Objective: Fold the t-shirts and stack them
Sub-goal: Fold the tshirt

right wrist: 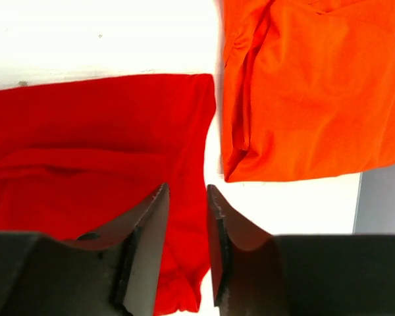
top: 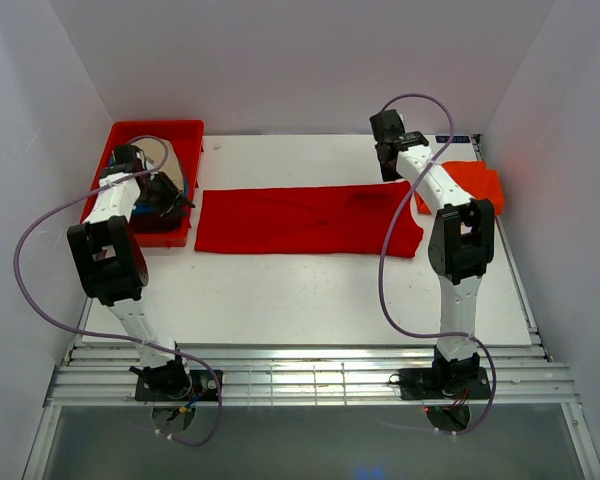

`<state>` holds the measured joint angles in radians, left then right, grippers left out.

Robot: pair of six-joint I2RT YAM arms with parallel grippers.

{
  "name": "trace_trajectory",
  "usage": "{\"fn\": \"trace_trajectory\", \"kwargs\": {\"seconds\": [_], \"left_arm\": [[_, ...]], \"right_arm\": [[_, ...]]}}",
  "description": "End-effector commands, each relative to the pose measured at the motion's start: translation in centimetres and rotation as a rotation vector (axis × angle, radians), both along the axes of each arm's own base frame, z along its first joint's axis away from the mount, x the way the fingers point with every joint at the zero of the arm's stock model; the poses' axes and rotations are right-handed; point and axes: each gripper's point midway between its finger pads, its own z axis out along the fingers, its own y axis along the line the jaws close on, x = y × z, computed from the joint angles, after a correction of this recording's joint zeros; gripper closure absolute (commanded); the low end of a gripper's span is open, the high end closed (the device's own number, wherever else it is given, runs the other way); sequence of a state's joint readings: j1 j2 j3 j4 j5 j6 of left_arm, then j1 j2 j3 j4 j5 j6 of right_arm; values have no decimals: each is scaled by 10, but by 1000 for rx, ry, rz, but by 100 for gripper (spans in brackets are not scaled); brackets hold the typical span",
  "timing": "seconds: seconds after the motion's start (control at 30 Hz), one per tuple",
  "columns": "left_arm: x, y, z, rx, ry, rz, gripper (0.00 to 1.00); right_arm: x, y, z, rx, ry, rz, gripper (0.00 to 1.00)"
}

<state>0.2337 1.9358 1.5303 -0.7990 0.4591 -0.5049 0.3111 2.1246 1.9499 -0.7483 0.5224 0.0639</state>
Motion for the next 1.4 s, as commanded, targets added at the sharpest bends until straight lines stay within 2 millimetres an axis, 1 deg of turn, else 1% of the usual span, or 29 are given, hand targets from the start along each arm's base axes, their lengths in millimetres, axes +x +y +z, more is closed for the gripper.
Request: {"fn": "trace_trajectory", "kwargs": {"seconds": [0.0, 0.07, 0.1, 0.13, 0.17, 0.2, 0.23, 0.27, 0.3, 0.33, 0.37, 0.4, 0.43, 0.5, 0.53, 0.57, 0.6, 0.63, 0.7, 0.73, 0.77, 0.9, 0.97, 1.03, 1.07, 1.1, 1.23, 1.3, 1.37], "left_arm": [[14, 37, 43, 170, -109, 109, 56], [16, 31, 55, 156, -148, 106, 57], [12, 23, 63, 149, -172, 92, 57], [16, 9, 68, 149, -210, 55, 59], [15, -1, 71, 147, -230, 24, 60], [9, -13, 70, 150, -241, -9, 65], [10, -38, 69, 153, -267, -70, 67], [8, -50, 65, 163, -273, -104, 70], [8, -65, 63, 155, -287, -139, 76], [-2, -98, 50, 133, -266, -213, 79], [-5, -112, 46, 112, -260, -235, 81], [-8, -128, 42, 91, -258, -267, 82], [-11, -159, 36, 79, -268, -331, 83], [-15, -190, 31, 70, -273, -387, 83], [-23, -221, 30, 61, -287, -453, 82], [-19, -237, 24, 60, -280, -480, 82], [-20, -250, 19, 64, -276, -497, 82], [-27, -271, 17, 59, -275, -542, 82], [-24, -293, 5, 50, -259, -563, 82], [-29, -306, 2, 47, -255, -589, 82], [-26, -314, -4, 45, -252, -596, 82], [-30, -339, -13, 35, -247, -630, 82], [-31, -343, -18, 41, -240, -635, 82], [-37, -345, -30, 52, -218, -645, 82], [-38, -343, -35, 59, -209, -646, 82], [-43, -342, -45, 65, -188, -650, 82], [-55, -336, -69, 89, -140, -659, 83], [-60, -334, -76, 95, -125, -662, 83], [-67, -332, -85, 101, -106, -666, 83]], "right_arm": [[12, -13, 20, -37, -73, -39, 62], [8, -20, 24, -68, -81, -66, 60], [6, -22, 24, -80, -81, -72, 59], [3, -27, 24, -100, -78, -85, 58], [2, -28, 30, -94, -93, -90, 58], [0, -26, 33, -82, -96, -87, 58], [-1, -19, 31, -36, -94, -59, 59], [-1, -11, 40, 3, -114, -28, 59], [-1, -3, 41, 42, -116, 3, 60], [1, 16, 39, 129, -110, 76, 60], [1, 24, 40, 164, -104, 104, 60], [1, 31, 37, 185, -92, 125, 60], [-1, 37, 33, 206, -69, 146, 60], [3, 44, 23, 224, -42, 164, 60], [3, 49, 18, 243, -27, 179, 60], [4, 53, 11, 252, -12, 189, 60], [6, 57, 11, 261, -14, 197, 60], [6, 60, 6, 273, -2, 209, 60], [10, 66, 6, 289, -4, 229, 60], [10, 72, 5, 308, 3, 257, 60], [11, 77, 1, 319, 13, 277, 60], [15, 95, -2, 350, 19, 342, 60], [17, 103, -11, 369, 35, 361, 59], [19, 109, -16, 386, 43, 373, 59], [16, 118, -18, 412, 55, 400, 59], [16, 124, -20, 421, 60, 414, 59], [14, 142, -33, 449, 88, 458, 59], [13, 150, -36, 449, 90, 470, 59], [12, 156, -45, 440, 107, 475, 58]]}}
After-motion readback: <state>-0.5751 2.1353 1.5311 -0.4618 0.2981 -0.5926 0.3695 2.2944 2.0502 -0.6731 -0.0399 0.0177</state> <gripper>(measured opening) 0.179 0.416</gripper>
